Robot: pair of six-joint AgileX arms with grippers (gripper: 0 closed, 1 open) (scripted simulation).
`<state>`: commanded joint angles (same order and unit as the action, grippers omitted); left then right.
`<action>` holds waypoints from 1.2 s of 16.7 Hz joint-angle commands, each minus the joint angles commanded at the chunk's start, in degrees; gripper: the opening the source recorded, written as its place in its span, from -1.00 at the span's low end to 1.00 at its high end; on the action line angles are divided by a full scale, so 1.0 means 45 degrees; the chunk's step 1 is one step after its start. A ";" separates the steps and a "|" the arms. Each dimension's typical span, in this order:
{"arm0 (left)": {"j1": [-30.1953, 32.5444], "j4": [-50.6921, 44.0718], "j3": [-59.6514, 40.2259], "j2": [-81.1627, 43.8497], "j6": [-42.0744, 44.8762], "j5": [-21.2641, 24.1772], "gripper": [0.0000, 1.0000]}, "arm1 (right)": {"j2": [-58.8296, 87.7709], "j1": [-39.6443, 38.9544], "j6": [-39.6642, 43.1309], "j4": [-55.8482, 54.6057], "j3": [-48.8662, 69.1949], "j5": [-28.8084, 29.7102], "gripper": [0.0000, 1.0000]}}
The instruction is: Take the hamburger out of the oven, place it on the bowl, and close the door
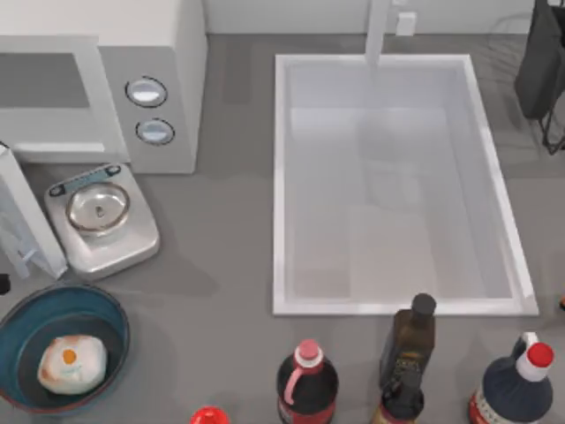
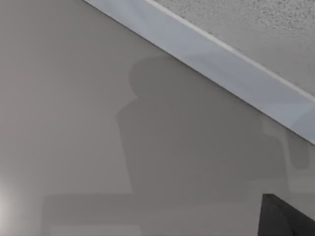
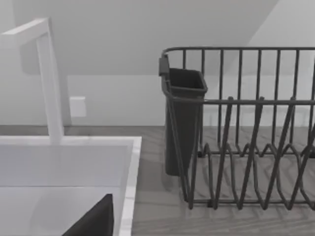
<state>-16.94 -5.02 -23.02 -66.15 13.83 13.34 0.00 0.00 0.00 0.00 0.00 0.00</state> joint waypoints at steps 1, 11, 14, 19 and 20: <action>0.0767 0.0029 0.0175 0.0286 -0.0537 -0.0466 -1.00 | 0.0000 0.0000 0.0000 0.0000 0.0000 0.0000 1.00; 0.2787 0.0143 0.0713 0.1188 -0.2278 -0.1977 -1.00 | 0.0000 0.0000 0.0000 0.0000 0.0000 0.0000 1.00; 0.3051 0.0641 0.0345 0.0489 -0.2350 -0.2180 -1.00 | 0.0000 0.0000 0.0000 0.0000 0.0000 0.0000 1.00; 0.3443 0.2105 -0.1533 -0.2452 -0.2528 -0.2473 -1.00 | 0.0000 0.0000 0.0000 0.0000 0.0000 0.0000 1.00; 0.3448 0.2344 -0.1953 -0.3116 -0.2553 -0.2473 -1.00 | 0.0000 0.0000 0.0000 0.0000 0.0000 0.0000 1.00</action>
<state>-1.42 5.52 -31.81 -80.17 2.34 2.21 0.00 0.00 0.00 0.00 0.00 0.00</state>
